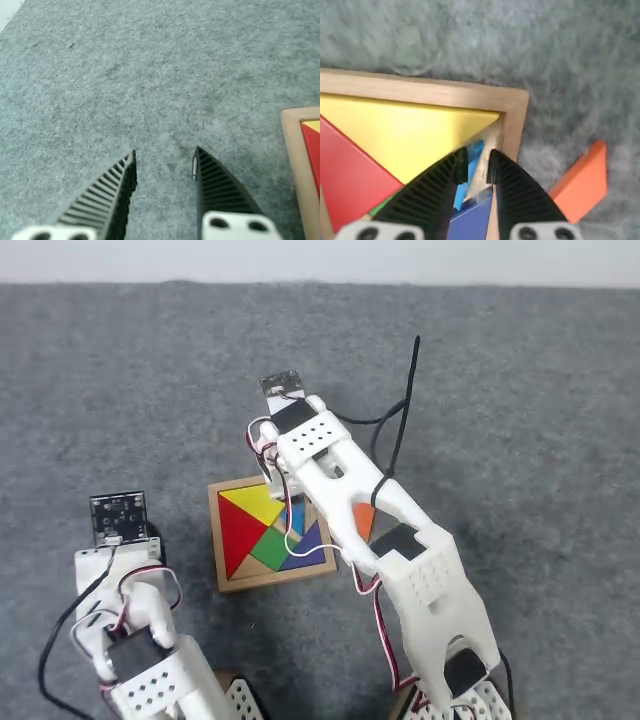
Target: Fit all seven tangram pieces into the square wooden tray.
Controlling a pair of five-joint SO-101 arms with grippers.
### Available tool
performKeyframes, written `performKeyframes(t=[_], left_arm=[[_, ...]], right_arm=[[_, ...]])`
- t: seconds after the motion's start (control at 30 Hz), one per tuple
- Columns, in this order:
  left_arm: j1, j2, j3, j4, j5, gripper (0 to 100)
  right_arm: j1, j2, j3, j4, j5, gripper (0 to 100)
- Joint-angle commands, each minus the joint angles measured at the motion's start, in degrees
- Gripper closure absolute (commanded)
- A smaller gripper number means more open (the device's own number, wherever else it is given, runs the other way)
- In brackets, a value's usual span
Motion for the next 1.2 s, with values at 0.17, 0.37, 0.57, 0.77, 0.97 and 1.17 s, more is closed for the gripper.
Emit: performKeyframes(t=[0.17,0.37,0.57,0.77,0.97,1.17], left_arm=[[0.53,-1.32,-0.66,0.97,-0.62,82],[0.53,-1.32,-0.66,0.97,-0.62,82],[0.53,-1.32,-0.66,0.97,-0.62,82],[0.53,-1.32,-0.66,1.05,-0.62,82],[0.53,-1.32,-0.66,1.05,-0.62,82],[0.53,-1.32,-0.66,0.97,-0.62,82]], right_arm=[[-0.22,-0.75,-0.09,-0.75,0.79,98.7],[-3.03,-0.84,0.00,2.86,1.85,98.7],[-5.85,-0.84,0.00,3.21,0.18,98.7],[-7.08,-3.38,-0.18,4.44,0.26,98.3],[0.31,-17.89,1.93,10.07,0.53,98.2],[7.16,-29.32,13.98,6.55,2.73,88.7]])
